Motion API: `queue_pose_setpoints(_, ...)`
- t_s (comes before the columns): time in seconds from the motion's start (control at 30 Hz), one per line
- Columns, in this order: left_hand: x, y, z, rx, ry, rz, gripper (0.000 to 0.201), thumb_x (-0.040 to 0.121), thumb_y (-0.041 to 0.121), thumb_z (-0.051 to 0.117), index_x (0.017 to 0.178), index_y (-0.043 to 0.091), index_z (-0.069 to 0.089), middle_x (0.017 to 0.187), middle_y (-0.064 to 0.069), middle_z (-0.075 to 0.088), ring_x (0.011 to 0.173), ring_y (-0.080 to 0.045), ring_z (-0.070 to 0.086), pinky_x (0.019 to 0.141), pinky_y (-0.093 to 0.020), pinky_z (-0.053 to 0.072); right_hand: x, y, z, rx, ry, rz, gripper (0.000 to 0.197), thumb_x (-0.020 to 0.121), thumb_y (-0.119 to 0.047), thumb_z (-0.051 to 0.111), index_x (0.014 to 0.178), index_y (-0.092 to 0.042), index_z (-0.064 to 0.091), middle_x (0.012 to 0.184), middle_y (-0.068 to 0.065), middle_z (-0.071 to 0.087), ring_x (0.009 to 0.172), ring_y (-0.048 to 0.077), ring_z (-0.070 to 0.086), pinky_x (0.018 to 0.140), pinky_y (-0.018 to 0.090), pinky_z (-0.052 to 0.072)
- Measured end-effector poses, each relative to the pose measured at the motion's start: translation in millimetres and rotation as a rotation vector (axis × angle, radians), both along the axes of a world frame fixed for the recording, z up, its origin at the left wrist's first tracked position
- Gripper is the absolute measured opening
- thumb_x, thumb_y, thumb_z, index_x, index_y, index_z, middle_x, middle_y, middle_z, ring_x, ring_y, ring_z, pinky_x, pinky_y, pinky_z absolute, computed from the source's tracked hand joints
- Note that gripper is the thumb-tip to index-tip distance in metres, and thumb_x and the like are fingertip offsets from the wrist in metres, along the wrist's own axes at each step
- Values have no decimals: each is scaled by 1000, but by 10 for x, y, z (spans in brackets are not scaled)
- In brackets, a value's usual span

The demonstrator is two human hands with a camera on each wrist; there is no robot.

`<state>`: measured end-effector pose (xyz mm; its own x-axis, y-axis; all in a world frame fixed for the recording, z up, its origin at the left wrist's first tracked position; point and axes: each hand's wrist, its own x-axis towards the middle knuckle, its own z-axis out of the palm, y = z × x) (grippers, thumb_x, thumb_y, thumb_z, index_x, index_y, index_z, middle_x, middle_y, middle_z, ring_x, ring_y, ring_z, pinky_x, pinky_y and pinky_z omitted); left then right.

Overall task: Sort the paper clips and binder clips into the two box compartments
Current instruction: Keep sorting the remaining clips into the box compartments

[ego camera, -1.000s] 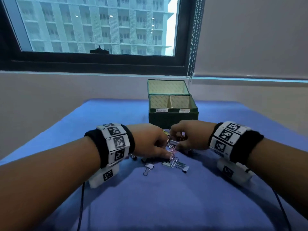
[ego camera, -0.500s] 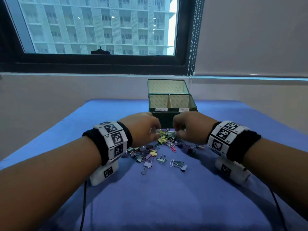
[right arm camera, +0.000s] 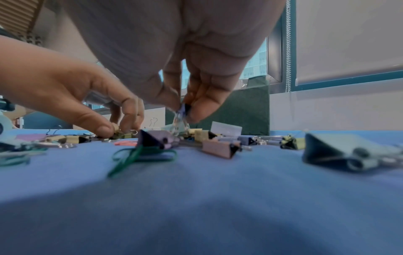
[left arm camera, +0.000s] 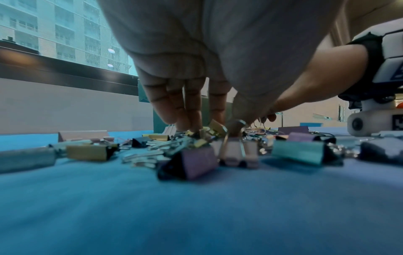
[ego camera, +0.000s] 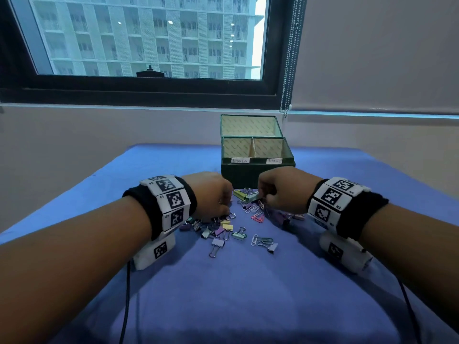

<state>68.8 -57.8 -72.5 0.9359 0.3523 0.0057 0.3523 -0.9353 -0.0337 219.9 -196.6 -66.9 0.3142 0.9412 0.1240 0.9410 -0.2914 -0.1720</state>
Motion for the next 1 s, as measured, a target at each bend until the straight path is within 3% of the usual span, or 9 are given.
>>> queue_pose_setpoints(0.1,-21,1,27,5,-38,32,18,91,37,58,105,30,67,113,4,57,99,-18,57,88,-32,50,22,13,35,93,4,-37,15,80,-8,55,82,-23,60,76,-11,56,74,15,54,60,21,39)
queue_pose_setpoints(0.23,-20,-17,14,-65,-41,-113,33,93,25,58,114,49,64,115,7,47,109,-14,47,96,-34,45,48,17,47,78,-39,-60,10,81,-16,63,89,-22,63,87,-6,58,83,17,56,71,25,44)
queue_pose_setpoints(0.33,-6,-67,-14,-54,70,-166,36,94,35,55,121,59,56,123,9,42,116,-14,34,100,-34,39,48,19,15,22,-73,-73,8,81,-20,61,86,-26,61,83,-10,55,83,16,56,71,27,46)
queue_pose_setpoints(0.4,-2,-56,-26,-65,57,-139,28,90,43,57,115,55,61,121,11,44,117,-14,35,100,-38,40,30,18,-2,-15,-39,-67,7,80,-28,65,87,-27,65,79,-14,55,81,14,57,72,28,50)
queue_pose_setpoints(0.5,7,-45,-33,-91,-1,-132,16,85,47,64,97,39,69,112,12,48,113,-13,39,98,-39,43,13,26,-17,-100,-13,-41,20,74,-42,76,87,-29,68,76,-14,60,75,9,60,71,28,52)
queue_pose_setpoints(0.7,5,-64,-21,-88,83,-151,34,90,52,56,124,53,56,112,7,43,115,-15,38,101,-38,40,17,29,-27,-137,-18,17,17,78,-27,75,94,-30,72,73,-17,61,71,3,58,65,20,44)
queue_pose_setpoints(0.77,-6,-71,-28,-103,92,-151,33,90,53,56,123,55,57,113,8,42,116,-14,36,102,-38,39,2,15,-14,-135,22,56,14,79,-20,72,89,-29,72,69,-19,62,67,-2,57,62,17,44)
queue_pose_setpoints(0.87,-12,-74,-25,-146,-2,-166,24,84,54,62,107,51,66,107,11,47,109,-11,39,98,-40,44,-26,6,5,-100,43,98,13,80,-15,67,86,-27,69,68,-16,62,64,-3,55,64,18,46)
queue_pose_setpoints(1.0,-17,-87,-16,-141,49,-215,36,87,54,59,121,63,53,103,12,42,107,-11,38,98,-35,42,1,8,-4,-43,42,73,14,78,-13,65,81,-26,64,70,-12,61,64,1,54,66,24,49)
